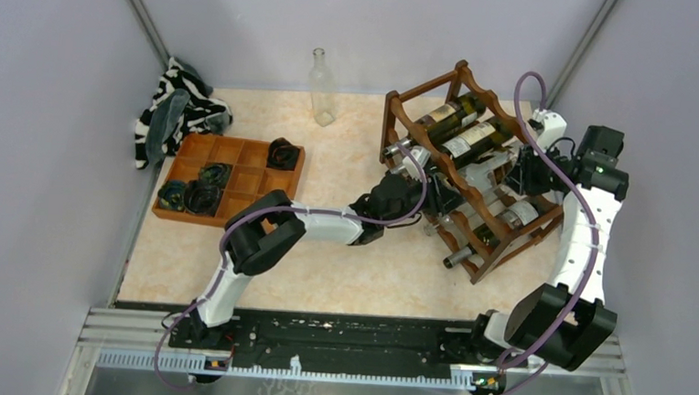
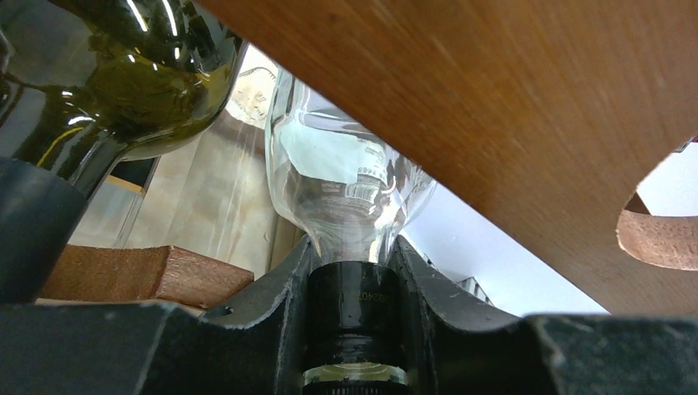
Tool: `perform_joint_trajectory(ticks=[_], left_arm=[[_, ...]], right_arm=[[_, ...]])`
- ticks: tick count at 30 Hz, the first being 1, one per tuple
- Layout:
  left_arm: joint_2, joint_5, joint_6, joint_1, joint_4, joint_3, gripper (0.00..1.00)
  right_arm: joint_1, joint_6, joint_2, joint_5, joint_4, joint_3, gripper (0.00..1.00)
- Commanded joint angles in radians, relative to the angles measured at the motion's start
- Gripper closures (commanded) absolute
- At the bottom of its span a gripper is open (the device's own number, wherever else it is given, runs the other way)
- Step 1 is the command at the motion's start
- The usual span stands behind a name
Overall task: Put the wine bottle on the wine rack
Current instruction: Place the wine bottle in the wine rack.
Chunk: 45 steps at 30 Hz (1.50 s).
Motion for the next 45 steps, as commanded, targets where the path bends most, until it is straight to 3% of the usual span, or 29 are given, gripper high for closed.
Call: perform_joint_trajectory(ticks=[1,16,30,45], left_arm=[[0.021,-0.078,0.033,0.002,0.030,0.047,0.67],[0.044,-0.170,0.216,-0.029,-0.009,0.043,0.44],[-0.005,-0.270,0.264,-0.034,-0.066,0.011,0.40],[-0.050,-0.269,0.258,-0.041,-0.056,-0.036,0.38]], right_arm=[[0.000,0.009,-0.007,-0.025,0.059,-0.008,0.75],[0.000,0.027,-0.006,-0.036,0.078,-0.017,0.75],[0.000,0.018,-0.018,-0.036,0.065,-0.016,0.75],[0.000,0.018,-0.024,-0.034,0.058,-0.006,0.75]])
